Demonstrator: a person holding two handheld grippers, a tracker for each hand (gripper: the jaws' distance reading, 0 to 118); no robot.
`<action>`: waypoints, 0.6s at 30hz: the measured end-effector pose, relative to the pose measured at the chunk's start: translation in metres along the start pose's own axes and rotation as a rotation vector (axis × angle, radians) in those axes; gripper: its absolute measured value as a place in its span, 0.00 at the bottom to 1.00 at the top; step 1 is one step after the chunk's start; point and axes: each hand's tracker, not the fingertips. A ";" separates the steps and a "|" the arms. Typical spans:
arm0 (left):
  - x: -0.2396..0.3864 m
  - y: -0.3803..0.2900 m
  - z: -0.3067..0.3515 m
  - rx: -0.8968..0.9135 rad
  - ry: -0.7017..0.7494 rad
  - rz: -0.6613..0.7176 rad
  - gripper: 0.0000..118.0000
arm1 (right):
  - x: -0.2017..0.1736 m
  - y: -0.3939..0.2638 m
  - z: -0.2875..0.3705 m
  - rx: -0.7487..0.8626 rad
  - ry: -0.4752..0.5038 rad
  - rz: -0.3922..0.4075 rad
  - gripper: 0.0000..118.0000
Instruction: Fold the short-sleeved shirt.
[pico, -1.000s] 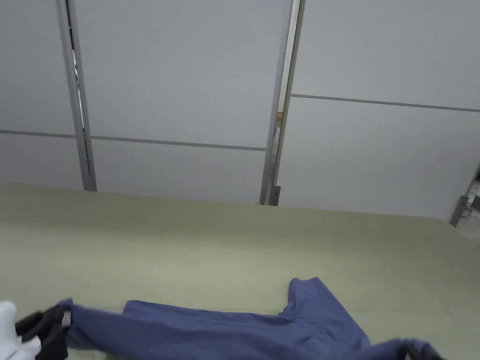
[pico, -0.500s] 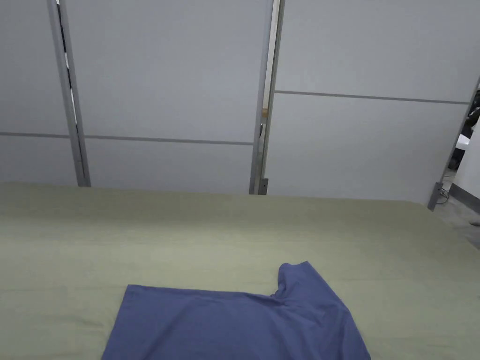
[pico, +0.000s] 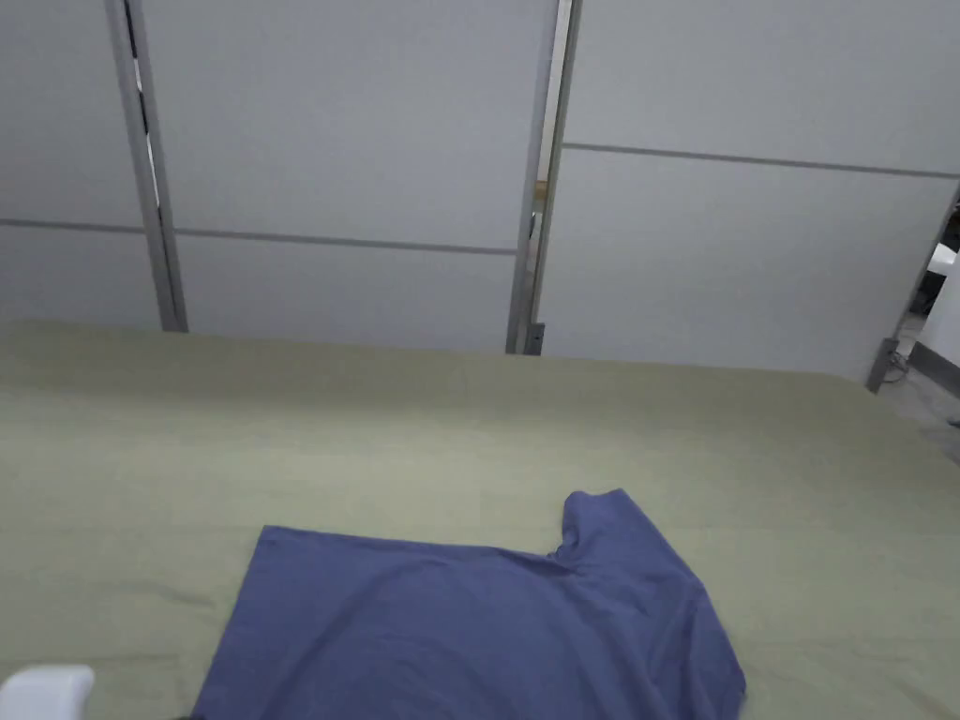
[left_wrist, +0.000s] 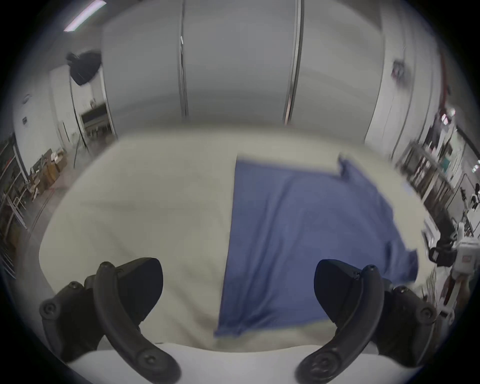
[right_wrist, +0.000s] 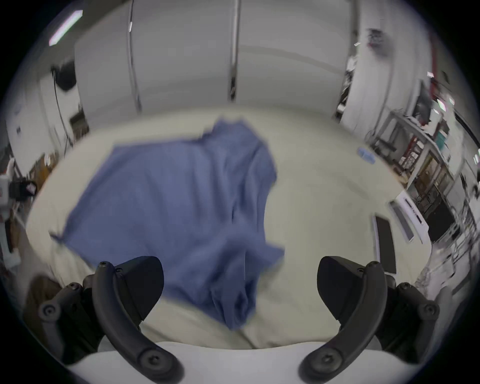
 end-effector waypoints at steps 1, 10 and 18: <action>0.005 0.012 0.010 0.078 -0.006 0.007 1.00 | -0.003 0.012 0.010 0.082 -0.003 -0.021 1.00; 0.039 0.047 0.073 0.486 -0.095 0.122 0.00 | -0.030 0.080 0.094 0.561 0.074 -0.106 0.04; 0.004 0.021 0.028 0.088 -0.115 0.074 0.00 | -0.038 0.070 0.093 0.486 0.070 -0.059 0.04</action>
